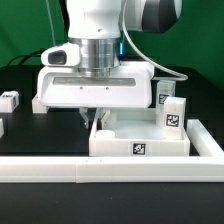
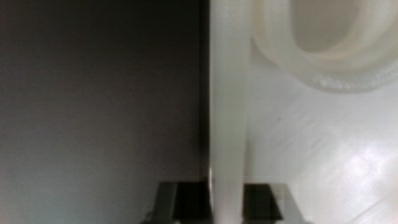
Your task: Assemble square table
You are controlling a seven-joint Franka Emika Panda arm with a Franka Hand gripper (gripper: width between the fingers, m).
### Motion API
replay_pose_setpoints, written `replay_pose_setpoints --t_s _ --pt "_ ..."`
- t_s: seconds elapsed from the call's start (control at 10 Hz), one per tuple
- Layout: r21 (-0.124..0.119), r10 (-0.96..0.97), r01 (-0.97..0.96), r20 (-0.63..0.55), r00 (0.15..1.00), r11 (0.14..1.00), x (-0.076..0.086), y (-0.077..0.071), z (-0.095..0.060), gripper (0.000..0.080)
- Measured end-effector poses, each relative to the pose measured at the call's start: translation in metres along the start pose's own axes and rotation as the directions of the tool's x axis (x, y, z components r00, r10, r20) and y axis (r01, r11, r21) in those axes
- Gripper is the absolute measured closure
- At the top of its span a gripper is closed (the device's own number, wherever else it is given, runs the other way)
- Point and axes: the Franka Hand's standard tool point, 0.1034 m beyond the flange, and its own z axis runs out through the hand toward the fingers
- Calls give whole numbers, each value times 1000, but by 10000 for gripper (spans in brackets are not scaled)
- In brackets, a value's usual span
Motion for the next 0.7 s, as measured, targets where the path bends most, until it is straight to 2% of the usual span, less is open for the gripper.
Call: replay_pose_setpoints --t_s 0.1,0.7 --pt "-6 -110 110 1 994 994 0 2 0 736" --pt "-24 -389 389 14 921 921 2 8 0 736"
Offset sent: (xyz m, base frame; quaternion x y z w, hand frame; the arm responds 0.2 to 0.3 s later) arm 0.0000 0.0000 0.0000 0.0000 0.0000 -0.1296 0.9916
